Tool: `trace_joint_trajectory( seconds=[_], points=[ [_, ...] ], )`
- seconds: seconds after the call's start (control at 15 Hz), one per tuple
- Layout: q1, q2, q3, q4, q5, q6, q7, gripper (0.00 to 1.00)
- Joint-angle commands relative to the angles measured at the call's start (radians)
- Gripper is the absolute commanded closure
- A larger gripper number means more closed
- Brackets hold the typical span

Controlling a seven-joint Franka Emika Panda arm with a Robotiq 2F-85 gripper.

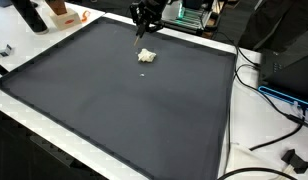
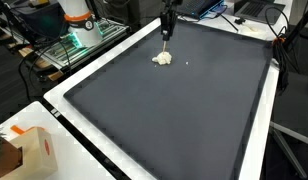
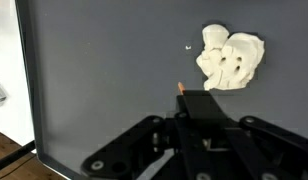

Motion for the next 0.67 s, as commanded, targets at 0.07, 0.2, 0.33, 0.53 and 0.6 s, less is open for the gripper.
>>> trace_joint_trajectory(
  seconds=[0.07, 0.2, 0.33, 0.53, 0.6],
  points=[
    [-0.009, -0.071, 0.0, -0.06, 0.142, 0.04, -0.148, 0.97],
    [-0.009, -0.086, 0.002, -0.064, 0.206, 0.042, -0.216, 0.97],
    [-0.009, -0.098, 0.003, -0.065, 0.257, 0.037, -0.269, 0.97],
    [-0.007, -0.12, 0.005, -0.072, 0.337, 0.035, -0.354, 0.97],
    [-0.007, -0.126, 0.005, -0.075, 0.366, 0.035, -0.381, 0.97]
  ],
)
